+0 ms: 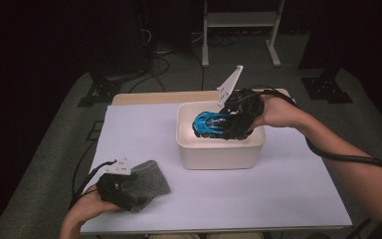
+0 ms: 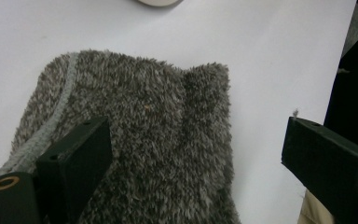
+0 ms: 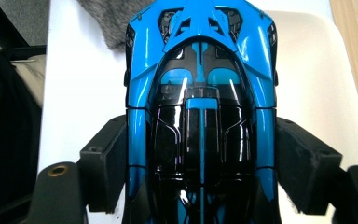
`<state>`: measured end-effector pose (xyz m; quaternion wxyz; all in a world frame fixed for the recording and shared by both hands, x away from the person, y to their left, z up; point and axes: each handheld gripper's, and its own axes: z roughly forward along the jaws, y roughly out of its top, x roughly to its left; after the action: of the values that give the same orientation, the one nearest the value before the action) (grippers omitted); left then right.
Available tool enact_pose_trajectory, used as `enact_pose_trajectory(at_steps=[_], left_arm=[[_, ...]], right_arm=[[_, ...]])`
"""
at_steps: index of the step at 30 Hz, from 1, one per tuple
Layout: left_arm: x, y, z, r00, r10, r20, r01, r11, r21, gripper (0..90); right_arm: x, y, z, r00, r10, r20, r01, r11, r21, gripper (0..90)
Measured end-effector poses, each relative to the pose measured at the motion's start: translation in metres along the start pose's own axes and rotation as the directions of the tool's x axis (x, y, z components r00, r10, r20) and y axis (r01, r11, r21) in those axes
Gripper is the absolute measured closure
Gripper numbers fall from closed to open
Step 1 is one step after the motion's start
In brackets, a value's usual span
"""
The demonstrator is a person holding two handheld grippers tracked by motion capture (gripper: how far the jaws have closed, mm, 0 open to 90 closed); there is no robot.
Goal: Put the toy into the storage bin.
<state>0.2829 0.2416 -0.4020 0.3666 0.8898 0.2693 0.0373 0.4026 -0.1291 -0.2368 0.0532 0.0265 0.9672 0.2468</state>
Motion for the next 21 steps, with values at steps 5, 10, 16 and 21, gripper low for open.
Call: enact_pose_trajectory(at_steps=[5, 10, 16, 21], left_arm=[[0.0, -0.001, 0.0, 0.9999, 0.011, -0.001, -0.011, 0.9998, 0.015, 7.9], [0.0, -0.002, -0.001, 1.0, -0.001, -0.004, 0.001, 1.0, 0.009, 7.9], [-0.001, -0.002, -0.001, 1.0, 0.002, -0.003, -0.002, 0.9999, 0.013, 7.9], [0.0, -0.004, -0.002, 1.0, -0.002, -0.004, 0.002, 0.9999, 0.011, 7.9]], right_arm=[[-0.015, -0.007, 0.012, 0.9995, 0.027, -0.015, -0.027, 1.0, 0.006, 25.2], [-0.024, -0.015, 0.03, 0.9979, 0.052, -0.038, -0.052, 0.999, 0.016, 25.2], [-0.032, -0.019, 0.053, 0.9959, 0.064, -0.064, -0.062, 0.998, 0.032, 25.2], [-0.037, -0.02, 0.069, 0.9942, 0.072, -0.08, -0.068, 0.996, 0.056, 25.2]])
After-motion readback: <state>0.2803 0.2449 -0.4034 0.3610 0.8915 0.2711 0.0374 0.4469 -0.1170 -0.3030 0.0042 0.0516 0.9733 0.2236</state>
